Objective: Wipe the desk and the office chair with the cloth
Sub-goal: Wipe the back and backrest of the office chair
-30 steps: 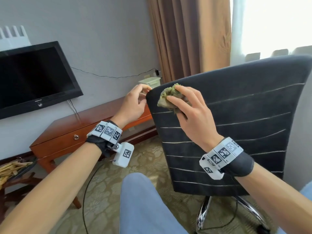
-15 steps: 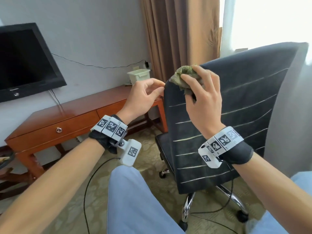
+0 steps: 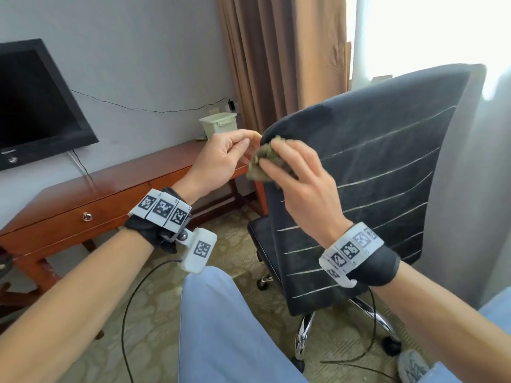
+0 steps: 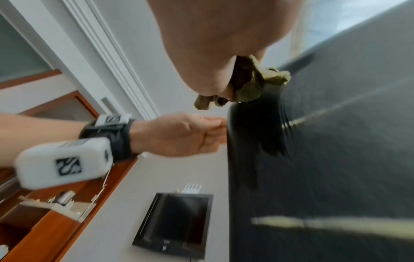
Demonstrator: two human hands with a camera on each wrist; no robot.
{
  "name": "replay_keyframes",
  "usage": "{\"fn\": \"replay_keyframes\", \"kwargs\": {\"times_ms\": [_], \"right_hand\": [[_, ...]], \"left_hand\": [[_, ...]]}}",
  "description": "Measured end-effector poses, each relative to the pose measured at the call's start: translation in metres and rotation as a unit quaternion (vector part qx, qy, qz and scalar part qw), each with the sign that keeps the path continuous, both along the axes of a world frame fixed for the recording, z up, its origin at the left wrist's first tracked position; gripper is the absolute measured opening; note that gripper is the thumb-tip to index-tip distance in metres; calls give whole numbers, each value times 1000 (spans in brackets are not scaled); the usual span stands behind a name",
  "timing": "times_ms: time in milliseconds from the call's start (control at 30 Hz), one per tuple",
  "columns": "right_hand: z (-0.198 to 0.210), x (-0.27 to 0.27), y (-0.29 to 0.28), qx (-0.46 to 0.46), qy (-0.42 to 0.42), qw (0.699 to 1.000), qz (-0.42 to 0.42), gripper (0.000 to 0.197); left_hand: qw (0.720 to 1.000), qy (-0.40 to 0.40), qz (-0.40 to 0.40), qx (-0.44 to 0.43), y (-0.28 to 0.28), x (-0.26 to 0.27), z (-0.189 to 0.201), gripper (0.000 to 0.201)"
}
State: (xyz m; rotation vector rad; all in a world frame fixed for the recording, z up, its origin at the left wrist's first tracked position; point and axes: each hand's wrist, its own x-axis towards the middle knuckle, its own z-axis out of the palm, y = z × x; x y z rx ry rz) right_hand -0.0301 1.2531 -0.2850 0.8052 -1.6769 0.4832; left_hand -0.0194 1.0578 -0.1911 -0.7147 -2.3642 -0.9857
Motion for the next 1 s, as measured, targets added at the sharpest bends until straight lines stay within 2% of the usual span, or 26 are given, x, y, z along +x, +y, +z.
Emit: {"fn": "replay_keyframes", "kwargs": {"times_ms": [100,200,333,433,500,567,667,733,800,867,1000], "right_hand": [[33,-4,2,-53,7,999,2,35],[32,-15,-3,-54,24,998,-12,34],[-19,-25,-11,12,66,998,-18,27],[-66,-26,-11,111,17,993,-21,38],[-77,-19,-11,130,-22,991,-14,44],[-66,-10,-10,85,-36,996,3,39],[-33,-2,-6,-4,-7,1000,12,30],[-19,-7,-1,-27,0,1000,16,30],[-20,-16,1,-16,1,1000,4,30],[-40,-26,-3,23,5,1000,-12,28],[-109,-37,-15,114,-13,993,-5,25]], "left_hand": [[1000,-18,-3,22,1,-6,-2,31],[999,-28,-1,38,4,-8,-3,30],[999,-25,7,37,7,-5,-3,31],[999,-28,10,36,8,-3,-4,31],[999,-25,10,34,8,-2,-5,31],[1000,-10,6,25,7,0,-7,31],[1000,-2,12,10,0,-2,-21,29],[1000,-23,13,-6,-5,-3,-39,28],[998,-41,28,-43,-9,-5,-62,27],[995,-65,41,-57,-11,-5,-85,27],[992,-95,52,-58,-10,-2,-118,36]]}}
